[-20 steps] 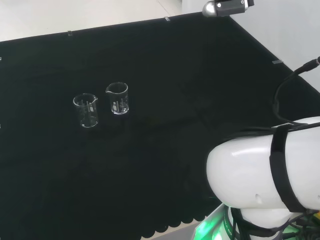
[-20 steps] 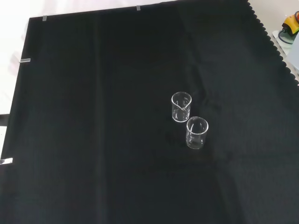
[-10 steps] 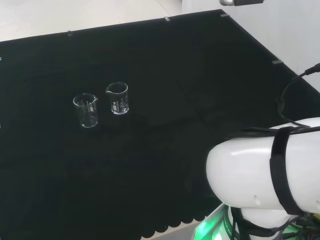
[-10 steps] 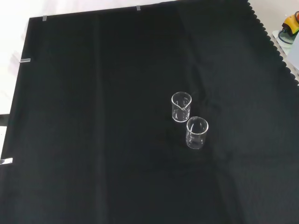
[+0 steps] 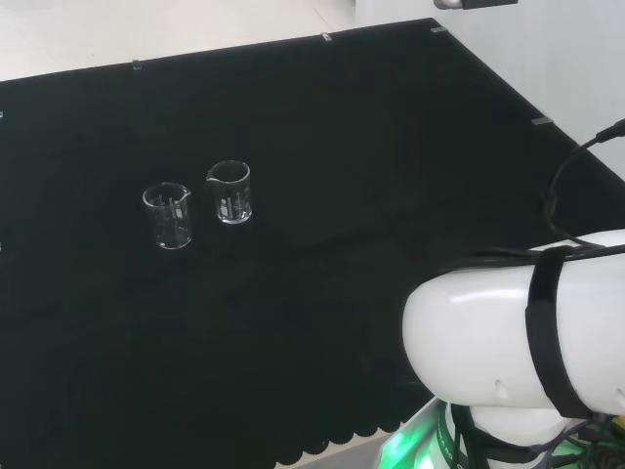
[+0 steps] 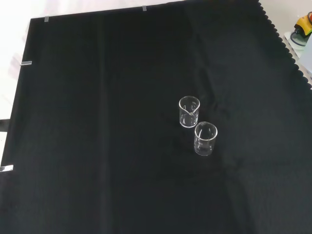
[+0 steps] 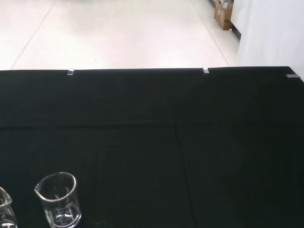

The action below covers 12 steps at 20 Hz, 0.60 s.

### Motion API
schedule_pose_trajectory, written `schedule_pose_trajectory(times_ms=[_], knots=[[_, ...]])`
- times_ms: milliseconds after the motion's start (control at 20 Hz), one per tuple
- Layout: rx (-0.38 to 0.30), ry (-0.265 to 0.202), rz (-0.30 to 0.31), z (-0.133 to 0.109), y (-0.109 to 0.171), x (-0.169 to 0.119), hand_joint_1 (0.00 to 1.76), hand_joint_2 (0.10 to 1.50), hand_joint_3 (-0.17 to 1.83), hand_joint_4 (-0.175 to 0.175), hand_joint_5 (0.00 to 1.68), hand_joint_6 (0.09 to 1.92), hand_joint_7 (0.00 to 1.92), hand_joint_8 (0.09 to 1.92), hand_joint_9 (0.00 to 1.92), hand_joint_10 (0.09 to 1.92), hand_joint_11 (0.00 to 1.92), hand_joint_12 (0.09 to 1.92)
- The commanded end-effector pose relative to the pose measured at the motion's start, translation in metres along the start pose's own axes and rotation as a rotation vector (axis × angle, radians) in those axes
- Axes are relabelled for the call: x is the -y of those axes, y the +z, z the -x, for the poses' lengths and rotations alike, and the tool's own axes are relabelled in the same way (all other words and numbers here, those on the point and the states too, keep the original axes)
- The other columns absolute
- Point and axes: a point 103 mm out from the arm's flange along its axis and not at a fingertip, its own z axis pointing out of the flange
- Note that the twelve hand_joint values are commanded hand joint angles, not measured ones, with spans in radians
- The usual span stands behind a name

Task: Pick up the beaker on the right.

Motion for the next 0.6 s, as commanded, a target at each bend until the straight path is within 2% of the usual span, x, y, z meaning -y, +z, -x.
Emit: schedule_pose_trajectory(times_ms=[50,200,350,600], knots=[[-0.014,0.007,-0.01,-0.003,0.007,-0.007,0.0,1.11,0.77,-0.029,0.19,0.09,0.16,0.22,0.12,0.54,0.0,1.0],[-0.039,0.004,-0.011,-0.006,0.018,-0.013,0.01,1.08,0.78,-0.029,0.17,0.09,0.15,0.25,0.12,0.56,0.0,1.0],[-0.1,0.005,-0.018,-0.006,0.028,-0.019,0.07,0.99,0.82,-0.029,0.17,0.09,0.13,0.34,0.12,0.6,0.0,1.02],[-0.143,0.009,-0.036,-0.014,0.046,-0.033,0.2,0.86,0.87,-0.029,0.17,0.09,0.11,0.47,0.13,0.65,0.0,1.06]])
